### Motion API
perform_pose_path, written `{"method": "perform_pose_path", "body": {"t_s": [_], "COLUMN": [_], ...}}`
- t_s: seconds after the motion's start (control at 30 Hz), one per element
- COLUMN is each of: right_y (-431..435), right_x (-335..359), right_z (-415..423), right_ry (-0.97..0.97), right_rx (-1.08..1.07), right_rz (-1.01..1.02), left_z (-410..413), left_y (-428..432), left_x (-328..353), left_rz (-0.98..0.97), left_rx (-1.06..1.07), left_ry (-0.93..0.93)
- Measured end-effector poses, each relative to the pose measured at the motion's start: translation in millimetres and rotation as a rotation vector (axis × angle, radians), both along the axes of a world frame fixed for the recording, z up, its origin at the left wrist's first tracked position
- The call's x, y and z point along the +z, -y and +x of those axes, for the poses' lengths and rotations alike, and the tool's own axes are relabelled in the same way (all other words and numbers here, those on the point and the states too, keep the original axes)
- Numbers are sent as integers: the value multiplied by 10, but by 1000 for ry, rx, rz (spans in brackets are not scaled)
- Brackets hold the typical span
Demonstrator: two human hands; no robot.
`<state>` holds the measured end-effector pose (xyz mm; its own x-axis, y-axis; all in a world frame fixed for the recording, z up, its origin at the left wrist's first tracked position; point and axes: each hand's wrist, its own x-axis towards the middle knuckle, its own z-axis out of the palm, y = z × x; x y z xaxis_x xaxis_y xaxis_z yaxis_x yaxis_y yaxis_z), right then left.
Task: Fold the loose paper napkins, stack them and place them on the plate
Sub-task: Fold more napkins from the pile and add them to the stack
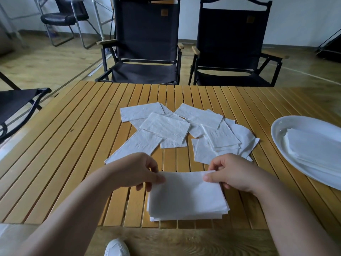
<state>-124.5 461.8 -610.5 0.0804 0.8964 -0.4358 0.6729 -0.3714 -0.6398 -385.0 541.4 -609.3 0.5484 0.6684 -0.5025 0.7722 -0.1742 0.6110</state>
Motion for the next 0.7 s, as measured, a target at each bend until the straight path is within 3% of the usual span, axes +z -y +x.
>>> {"method": "perform_pose_path", "body": {"t_s": [0.4,0.53,0.63,0.7], "right_y": [-8,-61,-143,-196], "right_x": [24,-20,-85,-134], "right_z": [-43,-72,-167,-223], "right_ry": [143,53,47,59], "right_rx": [-20,-156,-199,-193], "right_rz": [-2,190,314,344], "left_z": [-1,-81,-203,-267], "left_y": [-83,-176,-241,-275], "left_x": [-85,-58,-95,-156], "left_rz": [107,211,399,418], "left_rx": [5,200,286,282], "left_ry": [-125,-34,-133,-192]}}
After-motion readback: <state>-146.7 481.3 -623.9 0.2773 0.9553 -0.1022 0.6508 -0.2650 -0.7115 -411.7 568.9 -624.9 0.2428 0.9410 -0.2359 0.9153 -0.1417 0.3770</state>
